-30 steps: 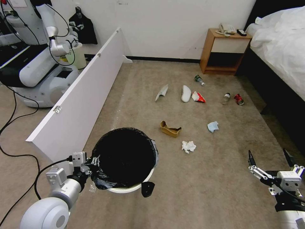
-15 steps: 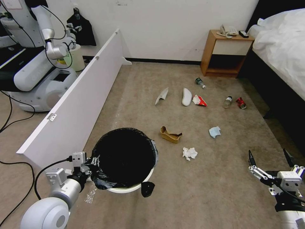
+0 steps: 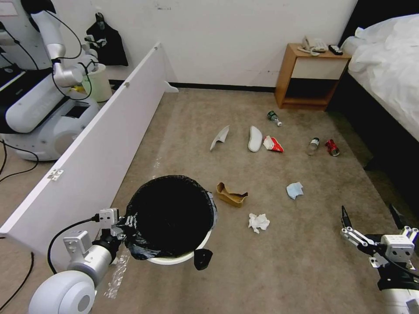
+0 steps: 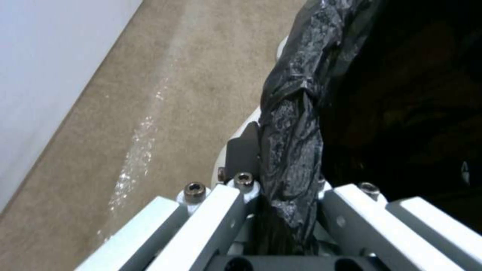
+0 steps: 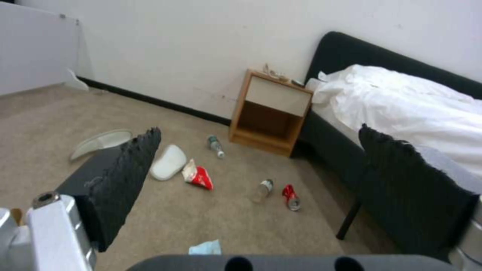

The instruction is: Pick up the trash bin, then pick up the garbage from the floor and place it into the trash bin.

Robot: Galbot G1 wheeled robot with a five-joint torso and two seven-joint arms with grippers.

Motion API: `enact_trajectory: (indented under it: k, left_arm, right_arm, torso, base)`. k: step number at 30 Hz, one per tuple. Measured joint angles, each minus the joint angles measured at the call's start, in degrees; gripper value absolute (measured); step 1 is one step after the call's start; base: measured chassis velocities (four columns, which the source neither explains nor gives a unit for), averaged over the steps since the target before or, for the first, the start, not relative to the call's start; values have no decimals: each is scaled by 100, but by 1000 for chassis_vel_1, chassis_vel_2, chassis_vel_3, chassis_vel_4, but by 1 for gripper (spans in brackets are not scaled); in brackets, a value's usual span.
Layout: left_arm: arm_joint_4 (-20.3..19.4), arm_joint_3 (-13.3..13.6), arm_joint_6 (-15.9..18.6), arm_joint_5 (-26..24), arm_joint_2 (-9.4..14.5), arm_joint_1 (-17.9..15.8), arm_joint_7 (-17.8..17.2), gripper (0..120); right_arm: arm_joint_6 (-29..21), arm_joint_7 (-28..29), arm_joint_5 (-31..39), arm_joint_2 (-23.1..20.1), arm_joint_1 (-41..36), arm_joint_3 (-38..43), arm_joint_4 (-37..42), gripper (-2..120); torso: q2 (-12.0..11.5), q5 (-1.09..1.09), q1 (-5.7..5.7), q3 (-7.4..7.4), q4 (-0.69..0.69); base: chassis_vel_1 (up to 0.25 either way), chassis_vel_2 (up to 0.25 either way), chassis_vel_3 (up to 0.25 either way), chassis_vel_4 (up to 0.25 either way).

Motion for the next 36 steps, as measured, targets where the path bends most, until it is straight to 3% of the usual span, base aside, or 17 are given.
enact_trajectory:
  k: [36]
  left_arm:
    - [22,15,-24,34,-43,6,7,2]
  right_arm:
    - [3,-40,-26,3,-2,-33,-35,100]
  torso:
    - [0,-2,0,0,0]
  base:
    - [-150,57,146,-58]
